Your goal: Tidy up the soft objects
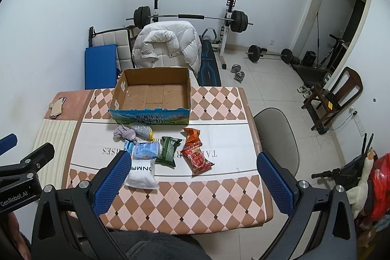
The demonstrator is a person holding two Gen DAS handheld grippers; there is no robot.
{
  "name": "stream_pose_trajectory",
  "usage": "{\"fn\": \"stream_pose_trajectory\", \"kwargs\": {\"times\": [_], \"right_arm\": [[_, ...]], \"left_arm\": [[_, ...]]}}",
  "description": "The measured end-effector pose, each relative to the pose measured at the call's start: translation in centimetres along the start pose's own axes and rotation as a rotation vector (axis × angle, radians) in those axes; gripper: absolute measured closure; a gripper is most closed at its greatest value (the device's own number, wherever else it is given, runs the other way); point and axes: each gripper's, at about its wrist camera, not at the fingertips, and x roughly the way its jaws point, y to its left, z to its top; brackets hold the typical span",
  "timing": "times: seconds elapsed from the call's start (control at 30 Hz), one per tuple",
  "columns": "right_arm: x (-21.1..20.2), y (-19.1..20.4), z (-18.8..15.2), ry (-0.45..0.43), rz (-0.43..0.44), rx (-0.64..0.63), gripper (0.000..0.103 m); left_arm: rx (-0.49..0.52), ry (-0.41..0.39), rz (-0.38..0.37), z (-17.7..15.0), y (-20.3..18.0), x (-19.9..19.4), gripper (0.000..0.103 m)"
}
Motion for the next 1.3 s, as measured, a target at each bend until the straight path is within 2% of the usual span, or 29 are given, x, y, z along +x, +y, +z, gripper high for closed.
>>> {"fn": "stream_pose_trajectory", "kwargs": {"times": [0.17, 0.3, 0.43, 0.53, 0.57, 0.67, 0.77, 0.93, 1.1, 1.17, 1.23, 1.27, 1.3], "right_arm": [[0.4, -0.1, -0.3, 0.013, 0.011, 0.011, 0.0], [3.5, -0.8, -0.5, 0.063, 0.03, 0.038, 0.0], [11.2, -1.5, -0.8, 0.184, 0.055, 0.054, 0.0], [16.9, -2.0, -1.3, 0.282, 0.098, 0.075, 0.0], [18.6, -2.1, -1.6, 0.308, 0.104, 0.08, 0.0], [24.0, -2.0, -2.6, 0.371, 0.1, 0.054, 0.0], [29.3, -2.9, -3.7, 0.437, 0.083, 0.042, 0.0], [37.2, -4.9, -4.6, 0.537, 0.066, 0.031, 0.0], [43.9, -4.6, -5.1, 0.62, 0.099, -0.027, 0.0], [45.7, -3.7, -5.5, 0.652, 0.122, -0.05, 0.0], [47.1, -2.7, -6.0, 0.686, 0.126, -0.079, 0.0], [47.9, -2.2, -6.3, 0.7, 0.131, -0.092, 0.0], [48.7, -1.7, -6.6, 0.716, 0.137, -0.104, 0.0]], "left_arm": [[-0.007, 0.034, -0.002, 0.2, 0.5, 0.7, 0.0], [-0.052, 0.11, 0.026, -1.1, 2.0, 5.3, 0.0], [-0.109, 0.275, 0.027, -2.1, 2.9, 12.8, 0.0], [-0.202, 0.463, -0.05, -3.8, 3.3, 19.6, 0.0], [-0.22, 0.503, -0.043, -4.3, 3.0, 21.7, 0.0], [-0.144, 0.546, 0.005, -5.2, 0.6, 27.0, 0.0], [-0.049, 0.6, -0.005, -6.0, -2.3, 31.6, 0.0], [0.034, 0.735, -0.045, -7.4, -5.4, 39.0, 0.0], [0.081, 0.845, -0.04, -9.4, -7.3, 43.4, 0.0], [0.085, 0.863, -0.032, -10.0, -7.5, 44.5, 0.0], [0.068, 0.864, -0.021, -10.4, -7.4, 45.0, 0.014], [0.033, 0.878, -0.05, -10.7, -7.2, 45.2, 0.022], [0.012, 0.873, -0.044, -10.7, -7.0, 45.0, 0.026]]}}
